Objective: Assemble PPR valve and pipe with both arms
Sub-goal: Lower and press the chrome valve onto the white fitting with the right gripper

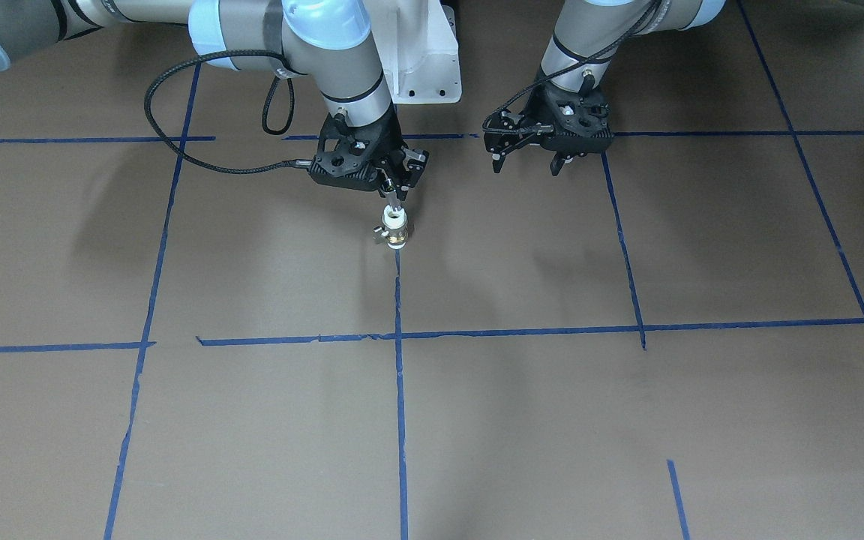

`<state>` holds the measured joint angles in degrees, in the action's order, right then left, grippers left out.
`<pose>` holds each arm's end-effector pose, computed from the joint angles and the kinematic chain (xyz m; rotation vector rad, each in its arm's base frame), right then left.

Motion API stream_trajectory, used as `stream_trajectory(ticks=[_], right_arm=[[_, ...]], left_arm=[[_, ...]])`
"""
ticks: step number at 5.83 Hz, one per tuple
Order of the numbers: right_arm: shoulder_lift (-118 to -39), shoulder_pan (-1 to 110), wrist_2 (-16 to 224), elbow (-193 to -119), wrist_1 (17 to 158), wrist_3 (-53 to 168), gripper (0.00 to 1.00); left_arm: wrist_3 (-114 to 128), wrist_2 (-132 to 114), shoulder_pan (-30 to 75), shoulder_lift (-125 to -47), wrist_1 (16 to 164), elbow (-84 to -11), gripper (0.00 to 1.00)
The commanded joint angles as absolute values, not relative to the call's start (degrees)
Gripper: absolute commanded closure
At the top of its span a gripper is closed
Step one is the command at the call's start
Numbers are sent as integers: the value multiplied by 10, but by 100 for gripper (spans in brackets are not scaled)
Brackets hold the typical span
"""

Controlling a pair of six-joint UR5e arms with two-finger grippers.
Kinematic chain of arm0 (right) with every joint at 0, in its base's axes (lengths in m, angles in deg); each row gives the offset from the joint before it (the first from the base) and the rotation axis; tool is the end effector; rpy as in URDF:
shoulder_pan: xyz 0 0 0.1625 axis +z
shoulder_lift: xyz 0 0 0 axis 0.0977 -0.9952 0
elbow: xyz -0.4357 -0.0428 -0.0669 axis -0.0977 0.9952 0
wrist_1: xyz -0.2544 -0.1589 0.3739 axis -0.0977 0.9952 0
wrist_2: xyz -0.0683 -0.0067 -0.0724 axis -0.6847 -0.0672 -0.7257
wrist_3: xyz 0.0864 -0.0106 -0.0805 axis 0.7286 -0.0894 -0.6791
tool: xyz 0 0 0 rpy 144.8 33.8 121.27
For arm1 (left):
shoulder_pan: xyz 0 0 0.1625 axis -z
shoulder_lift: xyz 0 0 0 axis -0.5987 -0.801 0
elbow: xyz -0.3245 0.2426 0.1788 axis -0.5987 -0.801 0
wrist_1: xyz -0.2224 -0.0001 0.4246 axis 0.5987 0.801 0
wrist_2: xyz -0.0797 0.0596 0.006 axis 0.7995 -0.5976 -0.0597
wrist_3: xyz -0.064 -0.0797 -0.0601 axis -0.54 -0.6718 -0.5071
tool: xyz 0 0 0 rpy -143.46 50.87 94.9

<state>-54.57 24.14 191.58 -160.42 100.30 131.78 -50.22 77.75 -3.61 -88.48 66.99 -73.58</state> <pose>-0.6001 -0.4480 0.1093 -0.1055 -0.9578 0.3320 0.4649 -0.4185 0.2127 0.1239 0.9463 -0.0997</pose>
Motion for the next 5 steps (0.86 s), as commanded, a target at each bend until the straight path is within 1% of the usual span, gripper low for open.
stream_trajectory(ticks=[1,5], right_arm=[[-545,241,1915,-1599,1003,1318,100],[-549,235,1915,-1596,1003,1317,100]], left_arm=[[-504,778,-36,-886,670,-738,0],[-504,778,-36,-886,670,-740,0]])
